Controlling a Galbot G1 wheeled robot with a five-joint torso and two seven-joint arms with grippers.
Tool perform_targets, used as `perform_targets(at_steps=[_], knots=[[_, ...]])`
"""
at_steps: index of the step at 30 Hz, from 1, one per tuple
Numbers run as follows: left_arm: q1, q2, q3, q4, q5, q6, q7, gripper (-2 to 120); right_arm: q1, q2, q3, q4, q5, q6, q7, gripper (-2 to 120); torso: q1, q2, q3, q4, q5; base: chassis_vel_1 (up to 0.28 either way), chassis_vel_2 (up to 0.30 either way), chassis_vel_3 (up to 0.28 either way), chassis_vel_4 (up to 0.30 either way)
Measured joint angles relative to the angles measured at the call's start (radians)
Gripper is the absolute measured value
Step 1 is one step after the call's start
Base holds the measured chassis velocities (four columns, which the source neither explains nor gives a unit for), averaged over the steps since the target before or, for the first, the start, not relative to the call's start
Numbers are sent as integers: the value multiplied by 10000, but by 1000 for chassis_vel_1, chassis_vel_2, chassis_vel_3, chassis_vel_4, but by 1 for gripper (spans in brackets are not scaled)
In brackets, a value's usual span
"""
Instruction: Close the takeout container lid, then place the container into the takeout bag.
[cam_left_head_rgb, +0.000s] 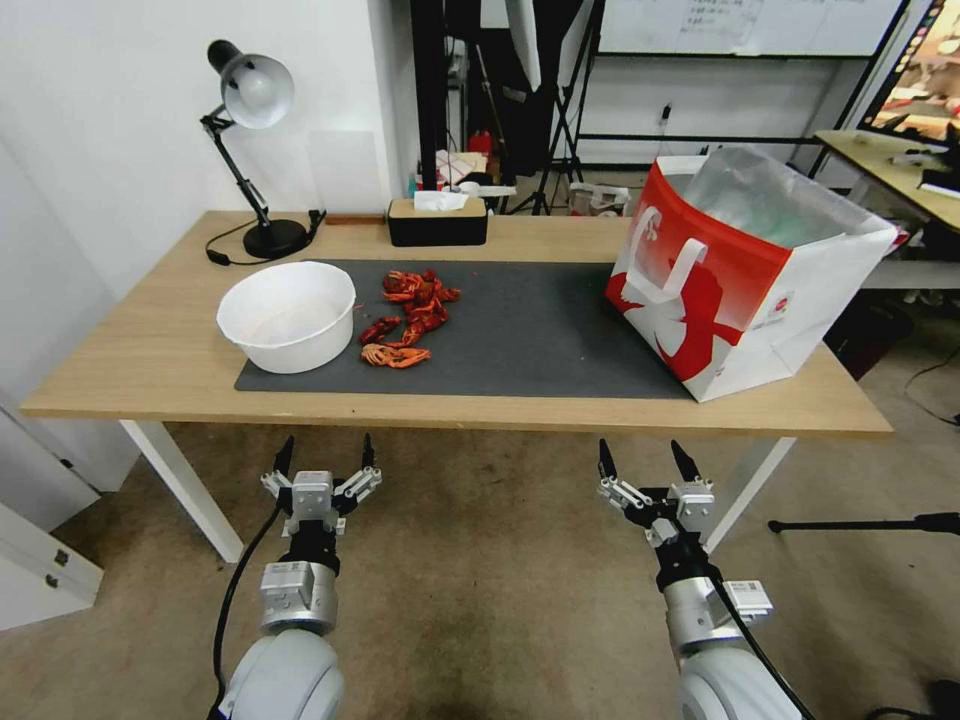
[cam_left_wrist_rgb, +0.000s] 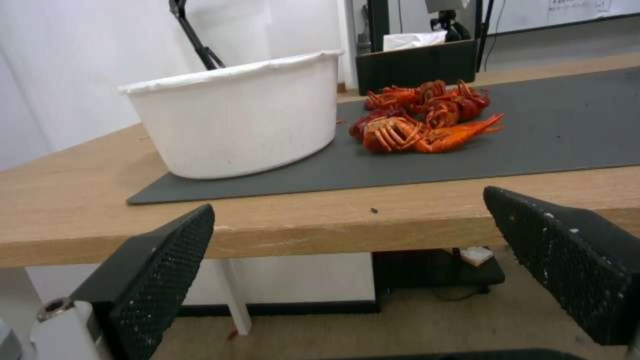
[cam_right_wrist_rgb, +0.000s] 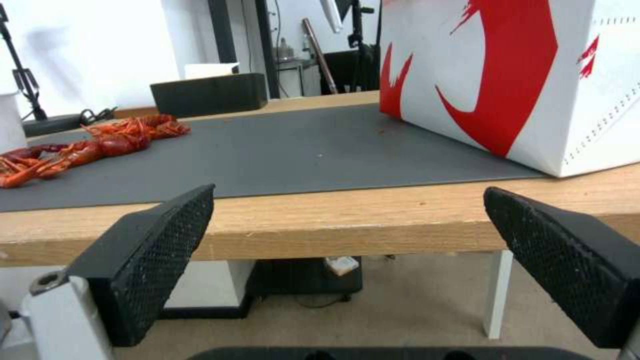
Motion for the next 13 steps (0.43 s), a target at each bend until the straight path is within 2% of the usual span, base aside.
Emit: perform_targets(at_steps=[13], knots=[[-8, 5, 7, 0, -9, 10, 9, 100, 0, 0, 1, 2, -3, -6, 3, 100, 0, 0, 0, 0, 0, 0, 0, 0, 0]])
